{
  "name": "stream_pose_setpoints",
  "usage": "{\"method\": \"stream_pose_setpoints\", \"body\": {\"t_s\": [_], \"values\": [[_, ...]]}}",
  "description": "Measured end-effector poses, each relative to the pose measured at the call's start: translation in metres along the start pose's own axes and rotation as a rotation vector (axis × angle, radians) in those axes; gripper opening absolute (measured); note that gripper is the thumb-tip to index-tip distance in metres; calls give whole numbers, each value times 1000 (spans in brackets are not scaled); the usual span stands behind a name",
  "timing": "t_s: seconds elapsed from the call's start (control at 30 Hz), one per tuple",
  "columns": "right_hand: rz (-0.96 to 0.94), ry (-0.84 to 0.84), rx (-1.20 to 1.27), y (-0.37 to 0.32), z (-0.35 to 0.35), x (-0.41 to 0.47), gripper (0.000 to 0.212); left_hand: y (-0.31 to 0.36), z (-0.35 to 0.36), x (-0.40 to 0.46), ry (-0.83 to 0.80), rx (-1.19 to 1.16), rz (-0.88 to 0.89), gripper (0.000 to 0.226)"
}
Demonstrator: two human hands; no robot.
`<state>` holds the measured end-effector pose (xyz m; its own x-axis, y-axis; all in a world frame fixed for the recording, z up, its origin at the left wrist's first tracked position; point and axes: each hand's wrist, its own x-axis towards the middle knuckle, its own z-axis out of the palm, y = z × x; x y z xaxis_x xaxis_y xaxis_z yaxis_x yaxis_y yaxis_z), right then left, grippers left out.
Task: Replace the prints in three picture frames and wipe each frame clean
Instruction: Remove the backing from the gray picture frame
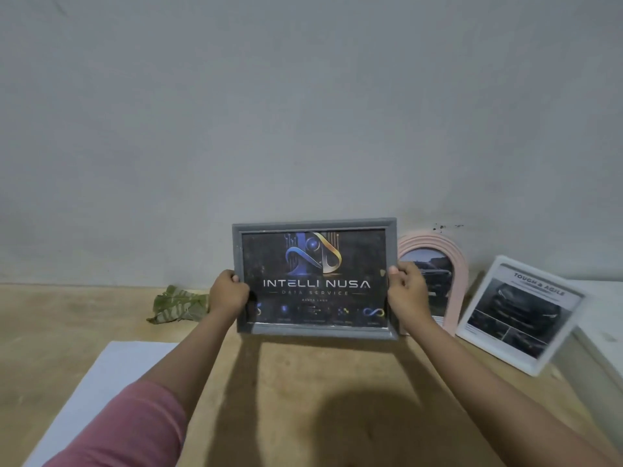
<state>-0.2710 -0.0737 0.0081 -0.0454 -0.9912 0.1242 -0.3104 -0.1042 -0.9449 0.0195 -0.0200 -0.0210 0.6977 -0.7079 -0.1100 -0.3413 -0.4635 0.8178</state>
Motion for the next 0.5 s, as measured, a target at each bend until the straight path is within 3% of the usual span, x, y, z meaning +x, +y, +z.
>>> {"method": "stream_pose_setpoints", "body": {"t_s": [0.17, 0.27, 0.5], "values": [[-104, 15, 82, -26, -73, -41, 7, 45, 18, -71, -8, -4, -36, 41], [-226, 33, 71, -36, -112, -74, 5, 92, 29, -132, -14, -123, 54, 43], [-536, 99, -13, -38, -151, -150, 7, 174, 27, -293, -349, -376, 227, 62]]}}
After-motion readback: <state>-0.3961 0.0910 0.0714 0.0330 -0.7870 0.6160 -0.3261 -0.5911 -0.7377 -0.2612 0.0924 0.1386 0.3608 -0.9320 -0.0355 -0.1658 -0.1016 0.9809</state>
